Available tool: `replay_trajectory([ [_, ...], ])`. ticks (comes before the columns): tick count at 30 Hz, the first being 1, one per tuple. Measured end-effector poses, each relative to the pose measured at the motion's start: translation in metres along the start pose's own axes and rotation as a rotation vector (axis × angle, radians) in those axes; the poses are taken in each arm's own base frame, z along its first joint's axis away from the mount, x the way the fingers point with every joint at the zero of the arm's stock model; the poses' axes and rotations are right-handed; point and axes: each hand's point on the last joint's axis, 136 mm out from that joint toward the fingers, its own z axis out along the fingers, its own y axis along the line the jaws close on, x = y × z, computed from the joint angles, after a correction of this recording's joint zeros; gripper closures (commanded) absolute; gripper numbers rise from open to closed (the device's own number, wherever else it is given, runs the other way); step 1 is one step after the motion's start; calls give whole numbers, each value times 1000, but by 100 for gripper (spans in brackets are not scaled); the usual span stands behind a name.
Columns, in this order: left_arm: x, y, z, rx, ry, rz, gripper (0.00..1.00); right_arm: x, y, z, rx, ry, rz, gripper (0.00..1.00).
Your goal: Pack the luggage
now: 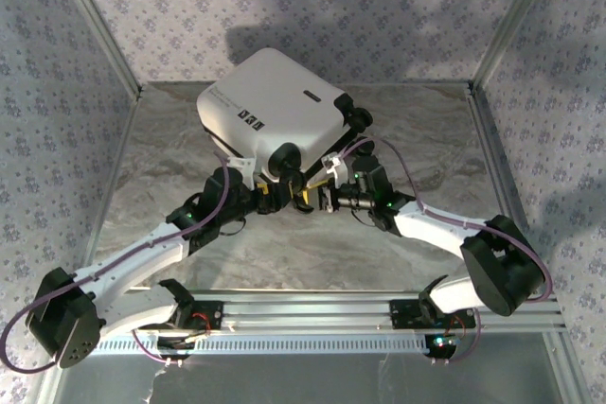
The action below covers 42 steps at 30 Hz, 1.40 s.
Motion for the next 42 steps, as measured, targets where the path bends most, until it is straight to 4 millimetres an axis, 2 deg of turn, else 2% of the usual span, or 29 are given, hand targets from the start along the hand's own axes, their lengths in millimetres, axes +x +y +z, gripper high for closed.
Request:
replay_trajectory([
  [18,-13,-29,11,106,17,-58,23,-1,20,3,-73,3,-39,68],
  [30,-6,-29,10,106,52,-105,23,-4,31,4,-118,-6,-62,70],
  [36,-16,-37,8,120,42,-127,23,-6,36,5,-131,-11,-78,70],
  [42,-21,-42,17,117,53,-186,23,-7,36,5,-130,-16,-91,71],
])
